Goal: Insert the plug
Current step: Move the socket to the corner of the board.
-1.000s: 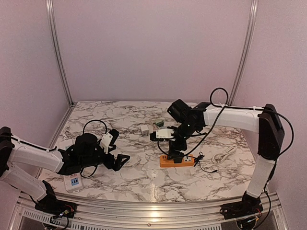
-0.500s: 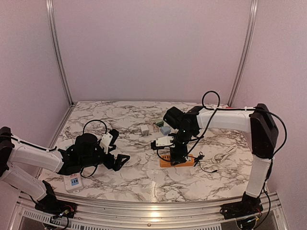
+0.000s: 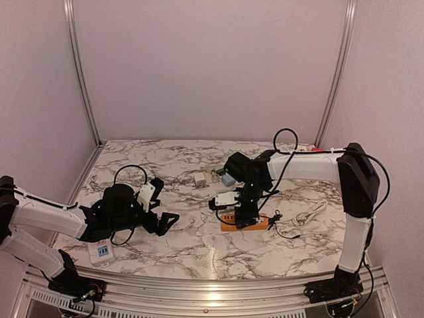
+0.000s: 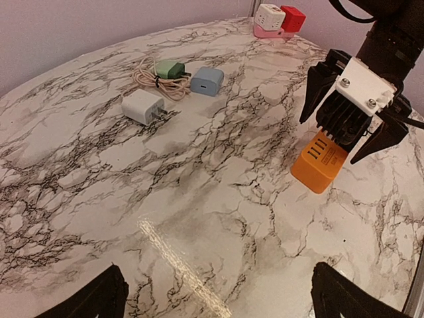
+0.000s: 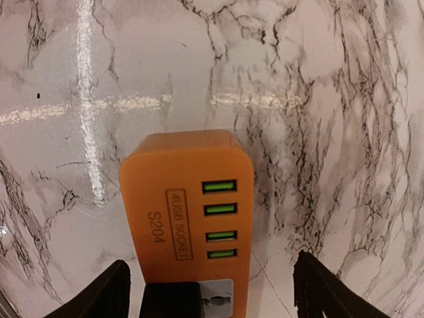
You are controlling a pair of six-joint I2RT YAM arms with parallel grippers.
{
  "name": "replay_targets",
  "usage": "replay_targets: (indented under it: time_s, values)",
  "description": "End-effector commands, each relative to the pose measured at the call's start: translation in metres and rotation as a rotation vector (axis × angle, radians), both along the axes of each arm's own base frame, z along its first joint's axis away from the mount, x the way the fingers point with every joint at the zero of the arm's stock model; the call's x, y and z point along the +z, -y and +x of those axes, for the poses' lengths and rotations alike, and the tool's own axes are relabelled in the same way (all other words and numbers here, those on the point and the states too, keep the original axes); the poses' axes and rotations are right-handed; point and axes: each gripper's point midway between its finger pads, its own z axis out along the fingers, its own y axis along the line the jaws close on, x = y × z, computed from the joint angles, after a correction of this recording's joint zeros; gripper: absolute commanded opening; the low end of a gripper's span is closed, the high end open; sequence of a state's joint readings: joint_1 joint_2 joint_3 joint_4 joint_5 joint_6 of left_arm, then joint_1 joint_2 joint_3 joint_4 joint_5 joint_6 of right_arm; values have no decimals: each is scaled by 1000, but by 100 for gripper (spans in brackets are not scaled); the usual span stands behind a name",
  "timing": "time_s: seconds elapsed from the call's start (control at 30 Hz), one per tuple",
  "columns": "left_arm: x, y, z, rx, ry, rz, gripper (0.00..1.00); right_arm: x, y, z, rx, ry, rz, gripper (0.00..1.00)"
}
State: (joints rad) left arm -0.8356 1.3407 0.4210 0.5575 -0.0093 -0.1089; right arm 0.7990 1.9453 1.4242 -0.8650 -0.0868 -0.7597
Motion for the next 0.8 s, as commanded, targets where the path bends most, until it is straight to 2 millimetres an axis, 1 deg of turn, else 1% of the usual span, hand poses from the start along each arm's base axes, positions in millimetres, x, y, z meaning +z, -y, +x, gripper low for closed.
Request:
replay_targets:
  time_s: [0.0, 0.1, 0.17, 0.43, 0.5, 0.6, 0.7, 0.77]
  values:
    - [8, -3, 2, 11, 28, -20, 99, 3, -7, 1, 0, -8, 31, 78]
    - [7, -3, 2, 11, 28, -17, 99, 4, -8, -2, 9, -15, 43, 76]
    - [8, -3, 2, 11, 29, -18, 99, 4, -7, -2, 9, -13, 43, 73]
    - [6, -2, 2, 7, 25, -17, 99, 1, -5, -5, 12, -26, 38, 70]
    - [6, -2, 2, 9, 26, -16, 99, 0, -4, -4, 9, -23, 31, 64]
    - [7, -2, 2, 9, 28, -18, 99, -1, -4, -5, 9, -26, 28, 62]
    - [7, -2, 2, 9, 27, -18, 99, -3, -3, -3, 4, -24, 19, 54]
    - [7, -2, 2, 10, 28, -18, 99, -4, -3, -3, 4, -25, 15, 52]
